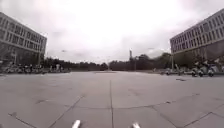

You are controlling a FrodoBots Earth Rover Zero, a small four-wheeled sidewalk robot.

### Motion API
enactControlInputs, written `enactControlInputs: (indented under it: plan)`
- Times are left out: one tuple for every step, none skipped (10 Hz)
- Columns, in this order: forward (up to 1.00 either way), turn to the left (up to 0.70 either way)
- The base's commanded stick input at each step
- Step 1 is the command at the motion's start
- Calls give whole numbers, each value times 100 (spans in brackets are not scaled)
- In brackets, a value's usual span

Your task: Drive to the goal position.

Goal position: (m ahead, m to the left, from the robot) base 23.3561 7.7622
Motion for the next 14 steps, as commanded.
enactControlInputs:
  plan:
    - [70,0]
    - [70,0]
    - [70,0]
    - [70,0]
    - [70,0]
    - [70,0]
    - [70,0]
    - [70,0]
    - [70,0]
    - [70,0]
    - [70,0]
    - [70,0]
    - [70,0]
    - [70,0]
